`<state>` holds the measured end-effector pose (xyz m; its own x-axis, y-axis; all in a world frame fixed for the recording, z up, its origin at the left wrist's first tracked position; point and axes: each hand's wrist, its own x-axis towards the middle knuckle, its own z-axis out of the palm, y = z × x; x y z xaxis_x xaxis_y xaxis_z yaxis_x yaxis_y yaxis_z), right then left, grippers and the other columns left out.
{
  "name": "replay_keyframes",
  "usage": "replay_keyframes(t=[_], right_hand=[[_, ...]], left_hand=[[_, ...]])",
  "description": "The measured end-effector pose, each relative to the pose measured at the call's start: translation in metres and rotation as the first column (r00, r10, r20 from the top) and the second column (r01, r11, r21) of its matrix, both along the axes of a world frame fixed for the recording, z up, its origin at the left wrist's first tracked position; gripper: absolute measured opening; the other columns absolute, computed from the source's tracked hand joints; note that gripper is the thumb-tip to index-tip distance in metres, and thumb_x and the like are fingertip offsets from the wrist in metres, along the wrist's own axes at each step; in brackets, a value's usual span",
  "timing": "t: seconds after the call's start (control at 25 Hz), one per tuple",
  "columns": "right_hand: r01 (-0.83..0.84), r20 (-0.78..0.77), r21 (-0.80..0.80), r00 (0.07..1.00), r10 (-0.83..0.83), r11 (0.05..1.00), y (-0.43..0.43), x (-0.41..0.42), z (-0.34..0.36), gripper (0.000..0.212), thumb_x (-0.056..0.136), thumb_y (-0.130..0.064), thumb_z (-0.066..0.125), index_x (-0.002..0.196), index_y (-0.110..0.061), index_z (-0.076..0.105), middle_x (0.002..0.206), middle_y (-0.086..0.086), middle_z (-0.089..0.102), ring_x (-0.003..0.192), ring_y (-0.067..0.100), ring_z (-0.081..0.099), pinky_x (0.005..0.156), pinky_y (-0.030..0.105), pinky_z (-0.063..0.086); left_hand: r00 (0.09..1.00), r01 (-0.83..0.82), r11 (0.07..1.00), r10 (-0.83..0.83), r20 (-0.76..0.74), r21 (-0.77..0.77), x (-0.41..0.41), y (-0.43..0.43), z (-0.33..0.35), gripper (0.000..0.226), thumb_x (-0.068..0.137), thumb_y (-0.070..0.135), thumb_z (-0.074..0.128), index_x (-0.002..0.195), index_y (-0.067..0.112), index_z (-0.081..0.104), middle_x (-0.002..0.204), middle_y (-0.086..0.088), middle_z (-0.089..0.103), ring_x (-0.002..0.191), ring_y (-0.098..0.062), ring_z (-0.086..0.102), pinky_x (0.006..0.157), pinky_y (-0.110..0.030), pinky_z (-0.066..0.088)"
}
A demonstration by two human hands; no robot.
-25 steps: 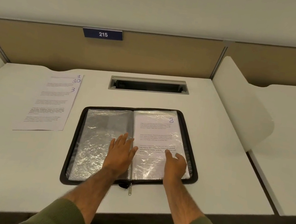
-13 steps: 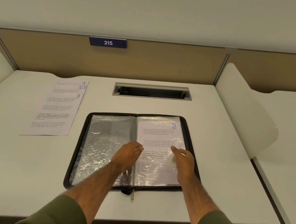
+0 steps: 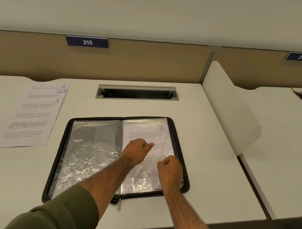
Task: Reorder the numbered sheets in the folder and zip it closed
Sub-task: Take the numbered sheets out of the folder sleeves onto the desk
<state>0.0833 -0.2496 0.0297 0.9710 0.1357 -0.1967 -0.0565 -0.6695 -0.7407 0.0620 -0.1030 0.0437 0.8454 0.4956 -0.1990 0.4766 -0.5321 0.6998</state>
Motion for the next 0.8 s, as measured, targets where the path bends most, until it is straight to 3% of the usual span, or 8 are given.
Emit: replay_keyframes(t=[0.12,0.24,0.32,0.44,0.52,0.6,0.68,0.8], right_hand=[[-0.023,0.102,-0.075,0.994,0.031,0.997,0.003,-0.011,-0.007,0.009,0.088,-0.022,0.065,0.08,-0.023,0.06,0.082,-0.008,0.062,0.076,0.012,0.063,0.068,0.037,0.06],[-0.077,0.189,-0.123,0.977,0.1,0.989,0.001,-0.019,-0.007,0.003,0.091,-0.021,0.063,0.091,-0.018,0.065,0.094,-0.004,0.061,0.089,0.015,0.06,0.075,0.036,0.057],[-0.123,0.231,-0.145,0.961,0.155,0.982,0.0,-0.021,-0.006,0.007,0.093,-0.022,0.063,0.096,-0.017,0.066,0.1,-0.002,0.062,0.094,0.016,0.058,0.079,0.033,0.055],[-0.223,0.265,-0.153,0.929,0.257,0.963,0.0,-0.021,-0.011,0.013,0.095,-0.032,0.063,0.098,-0.02,0.064,0.106,-0.004,0.062,0.099,0.014,0.056,0.087,0.032,0.051],[-0.295,0.239,-0.071,0.922,0.304,0.953,0.0,-0.019,-0.014,0.028,0.096,-0.052,0.057,0.096,-0.025,0.06,0.106,-0.009,0.06,0.1,0.01,0.053,0.092,0.03,0.047],[-0.331,0.223,0.026,0.922,0.317,0.943,-0.001,-0.017,-0.017,0.051,0.094,-0.073,0.038,0.098,-0.027,0.06,0.106,-0.011,0.059,0.101,0.008,0.053,0.094,0.032,0.046],[-0.343,0.237,0.064,0.918,0.319,0.937,-0.004,-0.014,-0.02,0.068,0.09,-0.081,0.023,0.101,-0.027,0.063,0.107,-0.011,0.06,0.101,0.009,0.054,0.094,0.036,0.048],[-0.345,0.257,0.034,0.91,0.326,0.938,-0.008,-0.008,-0.026,0.076,0.089,-0.083,0.017,0.101,-0.025,0.065,0.105,-0.01,0.061,0.099,0.011,0.055,0.091,0.038,0.049]], left_hand=[[0.999,-0.01,1.0,0.009,-0.046,-0.013,0.038,-0.01,0.012,0.058,0.093,0.065,0.055,0.06,0.019,0.045,0.056,0.003,0.045,0.053,-0.014,0.048,0.061,-0.034,0.05],[0.993,0.004,0.993,0.01,-0.119,0.114,0.058,-0.021,0.016,0.058,0.087,0.073,0.057,0.076,0.015,0.058,0.066,0.004,0.055,0.062,-0.015,0.057,0.061,-0.031,0.048],[0.988,-0.007,0.981,0.037,-0.149,0.194,0.063,-0.027,0.016,0.048,0.089,0.063,0.063,0.091,0.015,0.061,0.081,0.001,0.061,0.073,-0.018,0.06,0.063,-0.03,0.045],[0.978,-0.037,0.961,0.091,-0.19,0.273,0.06,-0.022,0.015,0.022,0.096,0.038,0.063,0.095,0.016,0.059,0.092,0.0,0.064,0.078,-0.018,0.058,0.066,-0.03,0.045],[0.973,-0.045,0.96,0.105,-0.204,0.276,0.056,-0.008,0.013,0.016,0.097,0.029,0.061,0.094,0.014,0.063,0.094,-0.002,0.068,0.075,-0.017,0.059,0.064,-0.029,0.047],[0.972,-0.041,0.968,0.097,-0.216,0.249,0.047,0.013,0.013,0.018,0.096,0.028,0.063,0.088,0.011,0.063,0.085,-0.002,0.065,0.07,-0.015,0.06,0.059,-0.027,0.047],[0.966,-0.037,0.972,0.095,-0.242,0.23,0.028,0.041,0.013,0.02,0.093,0.029,0.066,0.089,0.01,0.064,0.085,-0.002,0.065,0.074,-0.018,0.062,0.063,-0.029,0.049],[0.957,-0.094,0.972,0.147,-0.25,0.215,-0.014,0.085,0.01,0.023,0.092,0.032,0.07,0.089,0.01,0.067,0.092,-0.006,0.069,0.082,-0.023,0.065,0.074,-0.035,0.053]])
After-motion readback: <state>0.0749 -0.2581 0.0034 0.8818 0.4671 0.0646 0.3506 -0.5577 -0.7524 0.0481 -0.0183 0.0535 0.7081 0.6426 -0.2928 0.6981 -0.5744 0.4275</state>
